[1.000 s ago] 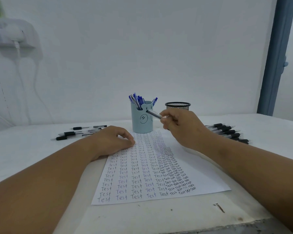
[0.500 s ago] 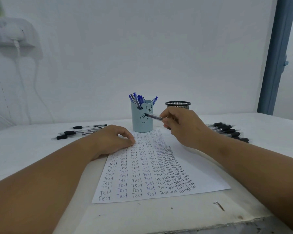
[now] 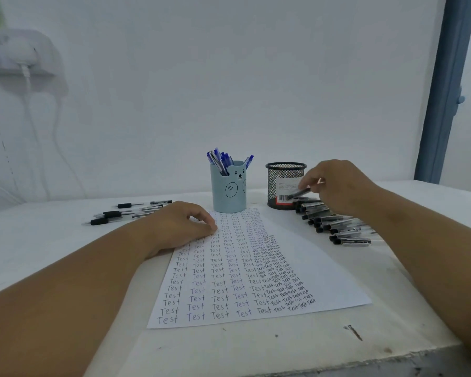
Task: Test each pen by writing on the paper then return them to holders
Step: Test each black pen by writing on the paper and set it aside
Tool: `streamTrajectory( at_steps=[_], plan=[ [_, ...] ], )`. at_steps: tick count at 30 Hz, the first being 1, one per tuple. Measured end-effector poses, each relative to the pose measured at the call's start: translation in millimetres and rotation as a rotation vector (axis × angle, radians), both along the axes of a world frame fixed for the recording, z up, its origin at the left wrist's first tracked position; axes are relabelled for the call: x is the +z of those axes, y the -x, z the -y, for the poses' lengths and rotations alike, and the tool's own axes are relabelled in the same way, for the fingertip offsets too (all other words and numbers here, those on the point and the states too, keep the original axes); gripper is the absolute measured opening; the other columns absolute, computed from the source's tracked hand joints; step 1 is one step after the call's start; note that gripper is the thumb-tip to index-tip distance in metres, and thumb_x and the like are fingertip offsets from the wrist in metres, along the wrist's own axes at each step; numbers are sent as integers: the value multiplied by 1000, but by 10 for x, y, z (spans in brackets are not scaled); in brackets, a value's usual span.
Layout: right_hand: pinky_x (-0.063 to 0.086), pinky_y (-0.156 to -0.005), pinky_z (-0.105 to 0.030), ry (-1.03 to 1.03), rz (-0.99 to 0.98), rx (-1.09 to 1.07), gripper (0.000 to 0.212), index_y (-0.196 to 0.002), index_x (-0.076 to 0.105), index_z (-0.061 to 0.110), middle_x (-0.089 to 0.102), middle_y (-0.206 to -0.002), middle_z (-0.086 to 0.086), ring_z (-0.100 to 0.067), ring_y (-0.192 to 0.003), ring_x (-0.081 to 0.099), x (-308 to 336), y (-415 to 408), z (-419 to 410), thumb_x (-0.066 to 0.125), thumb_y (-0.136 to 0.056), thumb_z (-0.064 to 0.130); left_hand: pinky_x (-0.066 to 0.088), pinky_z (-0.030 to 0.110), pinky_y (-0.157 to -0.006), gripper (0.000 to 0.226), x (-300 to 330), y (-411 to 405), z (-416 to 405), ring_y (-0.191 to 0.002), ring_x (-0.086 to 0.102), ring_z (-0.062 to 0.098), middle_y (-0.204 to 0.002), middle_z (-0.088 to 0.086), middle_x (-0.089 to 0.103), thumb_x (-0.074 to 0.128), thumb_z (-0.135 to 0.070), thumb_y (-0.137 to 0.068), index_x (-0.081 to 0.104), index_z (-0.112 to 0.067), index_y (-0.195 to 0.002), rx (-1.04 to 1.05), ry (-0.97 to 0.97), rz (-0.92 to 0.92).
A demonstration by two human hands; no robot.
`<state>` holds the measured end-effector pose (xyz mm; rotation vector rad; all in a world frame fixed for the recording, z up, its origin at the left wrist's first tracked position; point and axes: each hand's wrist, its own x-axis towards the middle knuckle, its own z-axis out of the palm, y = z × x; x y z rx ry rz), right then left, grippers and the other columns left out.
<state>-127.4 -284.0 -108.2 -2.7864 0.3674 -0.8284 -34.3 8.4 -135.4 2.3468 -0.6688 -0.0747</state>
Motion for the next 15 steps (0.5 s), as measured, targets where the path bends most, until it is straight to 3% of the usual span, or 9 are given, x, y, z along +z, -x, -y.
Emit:
streamTrajectory(
  at_steps=[3,10,12,15],
  plan=[
    [55,-86,-35,-8,-72,-30,38,-87,73,37,69,-108,0,-25,-96,64,-14,52,31,55,-95,5,29,24,-84,14,4,14,6,-85,43,-9,-96,-27,49,71,-40,-91,74,-32,-103,-5,0,0],
    [52,-98,-37,1,-183,-86,43,-117,74,27,68,-124,1,-24,-112,61,-56,29,31,51,-92,0,30,24,-84,14,11,20,5,-85,43,-8,-95,-27,49,71,-40,-91,74,-33,-102,-8,-2,0],
    [49,-101,-37,-3,-188,-85,44,-124,71,24,65,-131,1,-25,-118,59,-51,31,11,49,-93,0,31,22,-77,14,10,17,6,-86,44,-8,-96,-27,49,71,-41,-91,74,-33,-102,-13,-4,2],
    [46,-103,-35,33,-122,-42,37,-127,68,24,60,-137,-1,-24,-122,56,-52,-4,-85,49,-99,8,32,23,-80,14,-7,-8,7,-86,45,-8,-96,-26,50,71,-41,-91,74,-33,-102,-18,3,5]
  ],
)
